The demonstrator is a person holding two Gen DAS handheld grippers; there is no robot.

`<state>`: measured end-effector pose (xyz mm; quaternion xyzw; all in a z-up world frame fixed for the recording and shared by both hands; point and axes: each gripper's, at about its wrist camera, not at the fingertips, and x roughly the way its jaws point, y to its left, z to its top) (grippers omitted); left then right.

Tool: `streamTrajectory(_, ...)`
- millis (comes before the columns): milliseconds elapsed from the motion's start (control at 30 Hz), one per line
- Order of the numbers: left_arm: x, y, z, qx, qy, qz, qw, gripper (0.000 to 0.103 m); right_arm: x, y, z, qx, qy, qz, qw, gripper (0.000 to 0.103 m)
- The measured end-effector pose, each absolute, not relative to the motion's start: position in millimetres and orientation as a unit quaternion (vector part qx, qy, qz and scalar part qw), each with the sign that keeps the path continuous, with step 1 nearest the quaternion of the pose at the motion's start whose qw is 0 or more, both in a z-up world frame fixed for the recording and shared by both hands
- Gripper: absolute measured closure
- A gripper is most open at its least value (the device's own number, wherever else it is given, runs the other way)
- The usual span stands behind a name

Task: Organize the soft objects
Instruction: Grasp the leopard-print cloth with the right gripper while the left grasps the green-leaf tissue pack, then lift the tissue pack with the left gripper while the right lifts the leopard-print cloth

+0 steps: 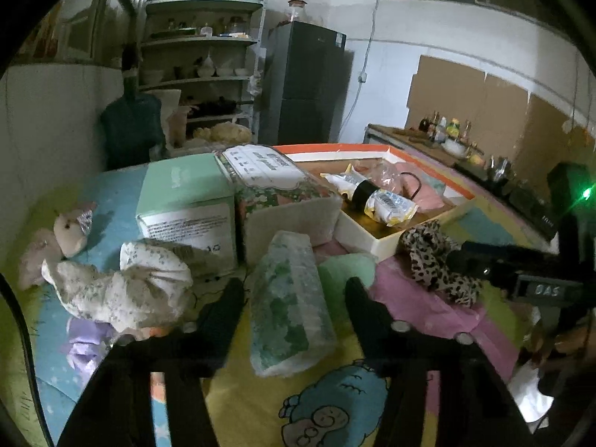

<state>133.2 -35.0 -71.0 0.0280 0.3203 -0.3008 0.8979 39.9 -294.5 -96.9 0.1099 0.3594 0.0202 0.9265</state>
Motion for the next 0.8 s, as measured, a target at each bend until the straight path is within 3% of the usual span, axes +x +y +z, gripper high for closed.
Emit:
streamTrajectory(100, 135.9, -30.5, -73.3, 0.024, 0.329, -0.296, 0.896, 0.069, 40.7, -296.5, -99.5, 0.114, 0.363, 0.017, 0.925, 0.033)
streamTrajectory(433, 138.8, -19.5, -78.8, -0.001, 0.343, -0.294, 0.892, 0.078, 40.4, -293.9, -106.8, 0.115, 0.374, 0.015, 0.92, 0.033)
streamTrajectory(800, 125.9, -5.9, -68.1, -0.015, 0.312, -0.274, 0.909, 0.079, 45.7, -281.6, -108.7, 0.109, 0.384, 0.028, 0.916, 0.033)
